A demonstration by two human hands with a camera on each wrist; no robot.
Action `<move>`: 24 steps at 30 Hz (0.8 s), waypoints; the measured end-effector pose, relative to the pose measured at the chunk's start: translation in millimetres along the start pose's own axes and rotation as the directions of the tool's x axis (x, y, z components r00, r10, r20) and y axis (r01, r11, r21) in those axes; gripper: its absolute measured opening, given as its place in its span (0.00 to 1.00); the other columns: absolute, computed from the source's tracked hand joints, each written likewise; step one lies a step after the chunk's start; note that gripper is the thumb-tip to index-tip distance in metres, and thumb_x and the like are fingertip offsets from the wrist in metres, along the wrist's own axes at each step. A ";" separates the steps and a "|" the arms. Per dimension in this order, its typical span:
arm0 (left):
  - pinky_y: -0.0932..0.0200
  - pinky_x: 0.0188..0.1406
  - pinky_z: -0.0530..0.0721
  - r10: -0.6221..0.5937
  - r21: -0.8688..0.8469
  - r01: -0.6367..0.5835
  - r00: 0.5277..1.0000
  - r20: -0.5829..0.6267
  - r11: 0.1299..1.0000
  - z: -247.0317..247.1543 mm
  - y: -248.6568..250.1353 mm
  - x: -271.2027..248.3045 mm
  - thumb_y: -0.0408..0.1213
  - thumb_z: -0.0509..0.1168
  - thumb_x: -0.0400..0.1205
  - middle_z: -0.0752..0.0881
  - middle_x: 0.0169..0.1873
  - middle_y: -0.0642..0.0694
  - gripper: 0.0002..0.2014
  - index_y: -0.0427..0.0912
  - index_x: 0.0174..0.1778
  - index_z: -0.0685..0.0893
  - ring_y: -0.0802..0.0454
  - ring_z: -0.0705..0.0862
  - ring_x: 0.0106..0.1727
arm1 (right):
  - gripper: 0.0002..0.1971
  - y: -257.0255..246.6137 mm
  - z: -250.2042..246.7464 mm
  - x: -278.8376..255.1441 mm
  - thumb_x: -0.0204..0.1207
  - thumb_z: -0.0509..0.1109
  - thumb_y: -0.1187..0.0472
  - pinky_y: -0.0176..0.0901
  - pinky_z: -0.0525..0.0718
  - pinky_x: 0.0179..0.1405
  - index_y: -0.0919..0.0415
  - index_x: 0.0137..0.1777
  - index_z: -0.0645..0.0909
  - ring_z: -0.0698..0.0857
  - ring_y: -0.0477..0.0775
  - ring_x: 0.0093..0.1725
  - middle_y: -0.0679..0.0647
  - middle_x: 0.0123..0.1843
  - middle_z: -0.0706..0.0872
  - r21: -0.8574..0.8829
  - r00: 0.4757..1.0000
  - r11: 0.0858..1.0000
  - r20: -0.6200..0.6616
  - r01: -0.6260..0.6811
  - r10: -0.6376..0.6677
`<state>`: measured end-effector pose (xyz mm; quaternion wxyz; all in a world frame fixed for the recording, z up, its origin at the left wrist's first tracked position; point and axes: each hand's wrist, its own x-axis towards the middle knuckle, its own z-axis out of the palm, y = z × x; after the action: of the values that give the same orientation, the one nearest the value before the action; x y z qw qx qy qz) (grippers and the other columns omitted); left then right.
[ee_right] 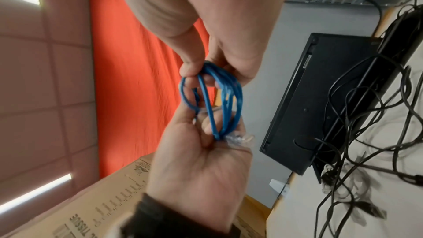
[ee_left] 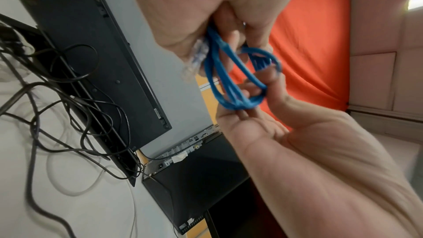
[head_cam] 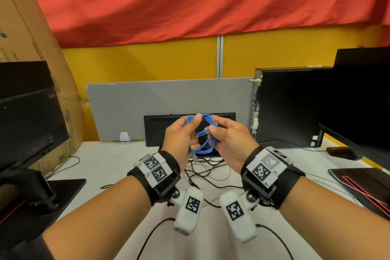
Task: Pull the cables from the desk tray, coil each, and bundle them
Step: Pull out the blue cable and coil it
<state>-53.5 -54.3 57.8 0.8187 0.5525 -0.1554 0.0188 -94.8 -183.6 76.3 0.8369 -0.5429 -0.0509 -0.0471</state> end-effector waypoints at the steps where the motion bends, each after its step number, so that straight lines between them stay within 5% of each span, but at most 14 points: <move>1: 0.65 0.16 0.72 -0.017 -0.036 0.018 0.999 0.032 0.999 -3.0 0.5 -0.2 0.43 0.67 0.83 0.80 0.33 0.39 0.13 0.36 0.55 0.87 0.54 0.73 0.22 | 0.19 -2.2 1.0 -0.6 0.82 0.58 0.77 0.54 0.82 0.55 0.71 0.71 0.75 0.82 0.57 0.46 0.66 0.50 0.83 0.049 1.000 0.999 0.021 -0.020 0.019; 4: 0.65 0.19 0.70 -0.066 -0.049 0.072 0.991 0.117 0.996 -10.4 2.1 0.9 0.42 0.66 0.83 0.76 0.28 0.45 0.16 0.32 0.58 0.84 0.56 0.67 0.23 | 0.19 -7.9 -1.0 -4.0 0.84 0.52 0.74 0.68 0.70 0.73 0.74 0.73 0.73 0.78 0.63 0.52 0.67 0.50 0.82 0.147 0.987 0.984 0.134 -0.104 0.085; 6: 0.65 0.21 0.71 -0.100 -0.030 0.107 0.981 0.167 0.994 -14.3 2.3 1.1 0.42 0.66 0.84 0.70 0.22 0.52 0.14 0.33 0.55 0.82 0.58 0.62 0.21 | 0.19 -12.0 -1.0 -7.7 0.83 0.56 0.69 0.66 0.75 0.67 0.76 0.71 0.74 0.75 0.60 0.44 0.63 0.39 0.77 0.124 0.973 0.982 0.201 -0.140 0.113; 10: 0.59 0.28 0.78 -0.201 -0.011 0.211 0.947 0.249 0.977 -21.6 5.0 0.4 0.41 0.65 0.83 0.70 0.26 0.47 0.11 0.36 0.46 0.82 0.54 0.68 0.24 | 0.19 -11.7 1.4 -6.9 0.76 0.62 0.81 0.72 0.80 0.64 0.74 0.66 0.76 0.83 0.69 0.50 0.71 0.51 0.82 -0.262 0.977 0.965 0.201 -0.015 0.070; 12: 0.53 0.36 0.84 -0.254 0.062 0.247 0.928 0.273 0.967 -27.1 8.3 2.2 0.38 0.65 0.82 0.76 0.29 0.43 0.10 0.34 0.45 0.83 0.50 0.76 0.28 | 0.21 -8.4 -2.2 -3.9 0.74 0.59 0.84 0.63 0.84 0.56 0.69 0.64 0.77 0.83 0.61 0.46 0.68 0.49 0.82 -0.438 0.982 0.898 0.182 0.039 0.046; 15: 0.50 0.44 0.87 -0.347 0.165 0.311 0.896 0.278 0.936 -33.2 17.5 7.0 0.30 0.62 0.84 0.81 0.31 0.40 0.08 0.30 0.46 0.85 0.46 0.84 0.34 | 0.19 -6.7 -9.6 -1.8 0.76 0.59 0.81 0.48 0.78 0.44 0.65 0.62 0.78 0.77 0.52 0.39 0.63 0.45 0.79 -0.604 0.978 0.791 0.203 0.096 0.036; 20: 0.51 0.41 0.85 -0.476 0.156 0.450 0.824 0.306 0.879 -27.6 25.8 9.2 0.30 0.58 0.83 0.65 0.23 0.48 0.08 0.35 0.40 0.80 0.53 0.68 0.24 | 0.16 -7.5 -13.5 1.5 0.77 0.61 0.80 0.50 0.79 0.49 0.66 0.61 0.79 0.78 0.54 0.44 0.57 0.42 0.80 -0.684 0.938 0.712 0.330 0.163 0.102; 22: 0.54 0.38 0.81 -0.441 0.252 0.380 0.858 0.263 0.890 -25.9 22.4 8.6 0.33 0.63 0.82 0.64 0.21 0.49 0.08 0.38 0.37 0.80 0.54 0.64 0.22 | 0.14 -12.7 -14.8 3.8 0.75 0.66 0.77 0.49 0.83 0.47 0.65 0.58 0.82 0.79 0.51 0.41 0.57 0.41 0.82 -0.803 0.922 0.537 0.372 0.259 0.111; 24: 0.57 0.32 0.79 -0.345 0.388 0.242 0.913 0.220 0.889 -22.3 16.4 7.3 0.34 0.67 0.82 0.67 0.20 0.49 0.08 0.39 0.37 0.83 0.56 0.65 0.20 | 0.12 -16.2 -15.9 6.5 0.74 0.70 0.70 0.43 0.83 0.38 0.61 0.56 0.86 0.80 0.48 0.34 0.55 0.37 0.84 -0.902 0.928 0.267 0.367 0.340 0.060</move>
<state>-44.7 -28.6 66.9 0.6690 0.7041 -0.1785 -0.1579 -90.0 -204.9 85.4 0.3137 -0.9268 -0.1999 -0.0517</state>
